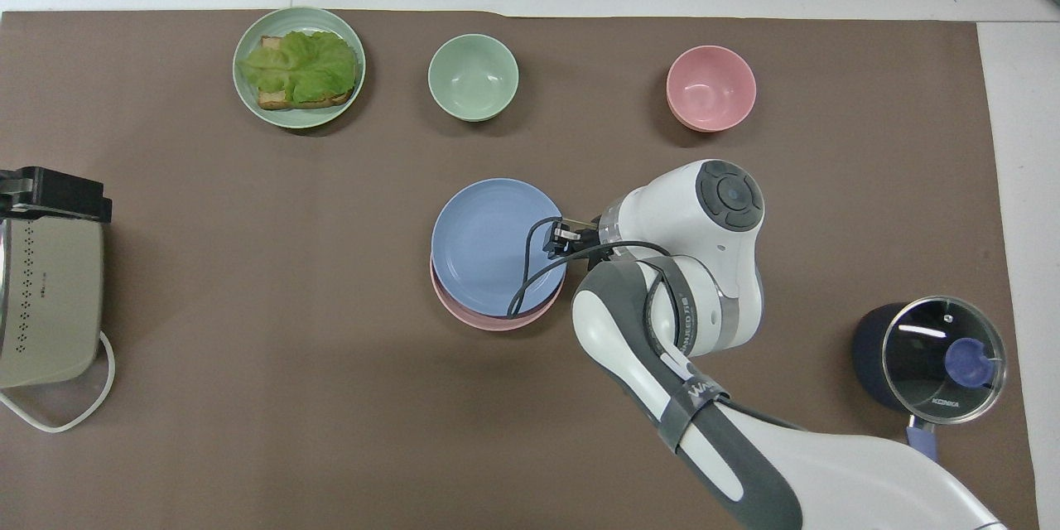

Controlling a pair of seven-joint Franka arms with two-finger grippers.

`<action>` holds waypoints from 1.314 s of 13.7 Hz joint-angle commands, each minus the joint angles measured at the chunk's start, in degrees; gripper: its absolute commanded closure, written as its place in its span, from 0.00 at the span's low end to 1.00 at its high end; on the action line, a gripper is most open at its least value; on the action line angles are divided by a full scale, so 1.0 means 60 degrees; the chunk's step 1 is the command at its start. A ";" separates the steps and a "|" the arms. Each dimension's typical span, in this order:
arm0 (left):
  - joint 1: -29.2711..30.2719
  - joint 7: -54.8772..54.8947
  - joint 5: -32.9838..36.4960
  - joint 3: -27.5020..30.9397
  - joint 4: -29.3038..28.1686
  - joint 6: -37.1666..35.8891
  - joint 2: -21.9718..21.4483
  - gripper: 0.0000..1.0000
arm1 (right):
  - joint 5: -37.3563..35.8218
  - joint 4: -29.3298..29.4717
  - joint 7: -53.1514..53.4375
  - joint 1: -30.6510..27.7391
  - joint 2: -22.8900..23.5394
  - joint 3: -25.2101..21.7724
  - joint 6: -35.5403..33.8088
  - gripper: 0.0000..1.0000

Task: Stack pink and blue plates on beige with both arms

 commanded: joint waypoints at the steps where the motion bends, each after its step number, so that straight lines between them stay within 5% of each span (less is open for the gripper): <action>1: -0.0043 0.0043 0.0124 0.0030 -0.0071 -0.0095 -0.0062 0.00 | -0.1044 0.0041 -0.0109 -0.0356 -0.0793 -0.0071 -0.0548 0.00; 6: -0.0043 0.0028 0.0124 0.0030 -0.0071 -0.0095 -0.0062 0.00 | -0.3596 0.0581 -0.0226 -0.1455 -0.1951 -0.0013 -0.2039 0.00; 13: -0.0043 0.0043 0.0124 0.0030 -0.0071 -0.0095 -0.0062 0.00 | -0.3525 0.1433 -0.1618 -0.3432 -0.3900 -0.0130 -0.5395 0.00; 18: -0.0043 0.0028 0.0124 0.0030 -0.0071 -0.0095 -0.0062 0.00 | -0.3686 0.3834 -0.3446 -0.4005 -0.3333 -0.0305 -0.7976 0.00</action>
